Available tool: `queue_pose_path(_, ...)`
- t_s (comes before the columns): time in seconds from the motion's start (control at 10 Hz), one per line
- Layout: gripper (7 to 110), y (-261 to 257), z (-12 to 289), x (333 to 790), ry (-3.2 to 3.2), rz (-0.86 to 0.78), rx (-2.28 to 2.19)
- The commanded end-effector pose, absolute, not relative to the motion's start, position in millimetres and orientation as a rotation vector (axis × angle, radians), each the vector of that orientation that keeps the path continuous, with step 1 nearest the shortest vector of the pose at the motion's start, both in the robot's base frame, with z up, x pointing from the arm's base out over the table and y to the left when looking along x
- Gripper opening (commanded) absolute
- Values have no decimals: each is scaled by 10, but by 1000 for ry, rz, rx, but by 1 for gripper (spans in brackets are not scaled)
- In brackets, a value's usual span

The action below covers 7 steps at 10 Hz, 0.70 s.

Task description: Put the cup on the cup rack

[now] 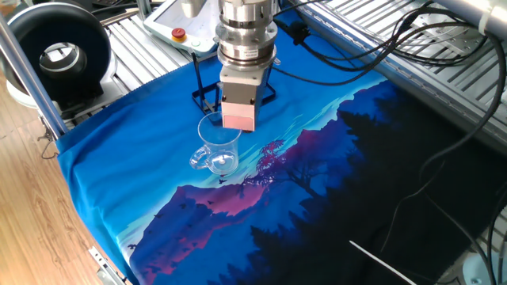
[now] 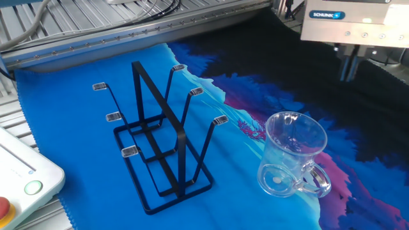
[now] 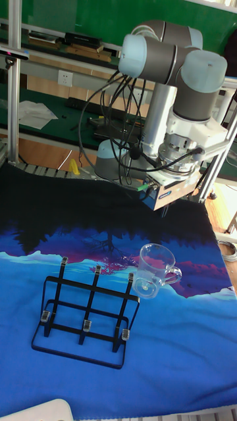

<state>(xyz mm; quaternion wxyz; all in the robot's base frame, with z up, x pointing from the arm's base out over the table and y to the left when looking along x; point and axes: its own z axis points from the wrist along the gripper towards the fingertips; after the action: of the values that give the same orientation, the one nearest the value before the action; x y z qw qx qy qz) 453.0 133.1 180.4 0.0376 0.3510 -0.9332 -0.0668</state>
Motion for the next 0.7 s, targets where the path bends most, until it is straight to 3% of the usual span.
queue_pose_path(0.0, 7, 1490, 1845, 4503, -2836, -311, 1172)
queue_pose_path(0.6, 7, 1493, 1862, 4394, -2842, -325, 1010)
